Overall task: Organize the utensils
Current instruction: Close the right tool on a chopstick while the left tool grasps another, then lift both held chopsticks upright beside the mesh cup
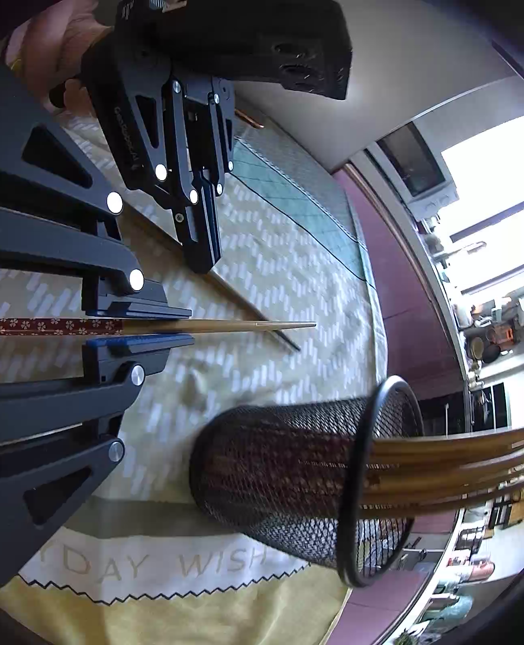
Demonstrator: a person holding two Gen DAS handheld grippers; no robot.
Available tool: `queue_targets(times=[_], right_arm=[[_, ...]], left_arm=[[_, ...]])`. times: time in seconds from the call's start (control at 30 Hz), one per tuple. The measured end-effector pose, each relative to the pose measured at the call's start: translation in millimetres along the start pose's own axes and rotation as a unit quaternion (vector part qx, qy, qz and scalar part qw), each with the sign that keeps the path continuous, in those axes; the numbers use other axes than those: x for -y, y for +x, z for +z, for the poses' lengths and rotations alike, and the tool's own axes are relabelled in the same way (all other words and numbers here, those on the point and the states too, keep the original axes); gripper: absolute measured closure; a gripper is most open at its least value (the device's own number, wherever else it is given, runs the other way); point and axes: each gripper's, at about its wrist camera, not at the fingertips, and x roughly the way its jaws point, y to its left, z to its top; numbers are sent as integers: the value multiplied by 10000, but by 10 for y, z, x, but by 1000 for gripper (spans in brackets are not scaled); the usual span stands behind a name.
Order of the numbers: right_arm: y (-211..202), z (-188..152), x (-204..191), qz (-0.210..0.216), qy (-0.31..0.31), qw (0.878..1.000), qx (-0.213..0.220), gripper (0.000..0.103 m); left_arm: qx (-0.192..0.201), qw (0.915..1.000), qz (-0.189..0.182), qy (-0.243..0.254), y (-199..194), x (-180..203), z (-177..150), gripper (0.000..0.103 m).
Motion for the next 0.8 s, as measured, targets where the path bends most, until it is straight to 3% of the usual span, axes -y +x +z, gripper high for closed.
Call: queue_targets(times=[0.13,0.47,0.8], right_arm=[[69,4,-27,-83,-67,9999,-93,95],[164,91,-41,-148,-120,9998,-68,95],[19,84,4,-33,-79,9999,98,97]], left_arm=[[-100,9999,38,133,35,32,-7,91],[-85,9993,199,313,145,66,119,93],[42,9997,203,161,95,60,133,95]])
